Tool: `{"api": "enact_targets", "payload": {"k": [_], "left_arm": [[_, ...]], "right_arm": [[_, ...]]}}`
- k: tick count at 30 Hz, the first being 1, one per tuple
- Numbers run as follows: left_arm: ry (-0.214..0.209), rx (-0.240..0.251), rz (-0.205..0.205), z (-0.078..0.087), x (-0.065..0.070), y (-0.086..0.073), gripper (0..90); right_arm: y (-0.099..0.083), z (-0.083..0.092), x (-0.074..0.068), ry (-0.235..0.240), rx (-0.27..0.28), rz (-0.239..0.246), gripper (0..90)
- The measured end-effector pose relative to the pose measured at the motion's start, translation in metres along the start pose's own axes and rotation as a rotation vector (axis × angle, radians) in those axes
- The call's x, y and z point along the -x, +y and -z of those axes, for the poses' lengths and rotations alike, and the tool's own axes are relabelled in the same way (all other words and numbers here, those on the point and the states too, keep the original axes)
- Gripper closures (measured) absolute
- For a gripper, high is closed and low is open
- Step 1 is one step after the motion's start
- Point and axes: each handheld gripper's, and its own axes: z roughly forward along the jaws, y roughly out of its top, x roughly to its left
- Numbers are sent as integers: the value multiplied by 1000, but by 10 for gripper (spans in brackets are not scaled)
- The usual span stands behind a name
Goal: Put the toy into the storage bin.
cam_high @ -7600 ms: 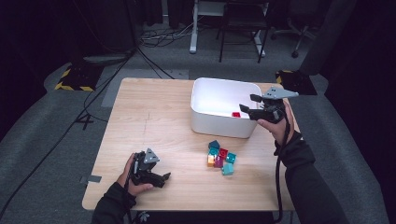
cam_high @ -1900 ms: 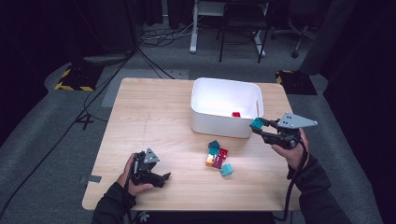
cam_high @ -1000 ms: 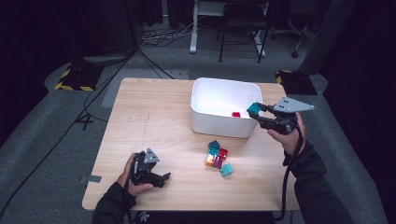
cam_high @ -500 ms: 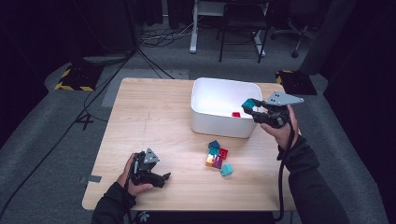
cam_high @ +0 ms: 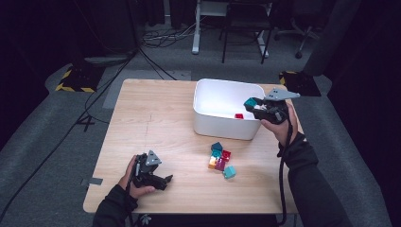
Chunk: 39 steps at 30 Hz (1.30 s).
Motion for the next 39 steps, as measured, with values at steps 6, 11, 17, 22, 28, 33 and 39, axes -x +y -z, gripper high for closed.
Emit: {"api": "enact_targets", "payload": {"k": [6, 11, 17, 22, 28, 33, 39], "left_arm": [[0, 0, 1, 0, 0, 0, 3], [1, 0, 0, 0, 0, 0, 3], [1, 0, 0, 0, 0, 0, 3], [1, -2, -2, 0, 0, 0, 4], [2, -1, 1, 0, 0, 0, 3], [3, -1, 0, 0, 0, 0, 4], [0, -1, -1, 0, 0, 0, 3]], "right_arm": [[-2, -6, 2, -10, -20, 12, 586], [-2, -8, 2, -11, -22, 7, 570], [-3, -8, 2, -14, -33, 3, 548], [-3, 5, -1, -12, 3, 14, 525], [-6, 19, -4, 7, 25, 8, 491], [-9, 32, -9, 23, 49, 15, 432], [-16, 50, -19, 42, 65, 14, 364]]}}
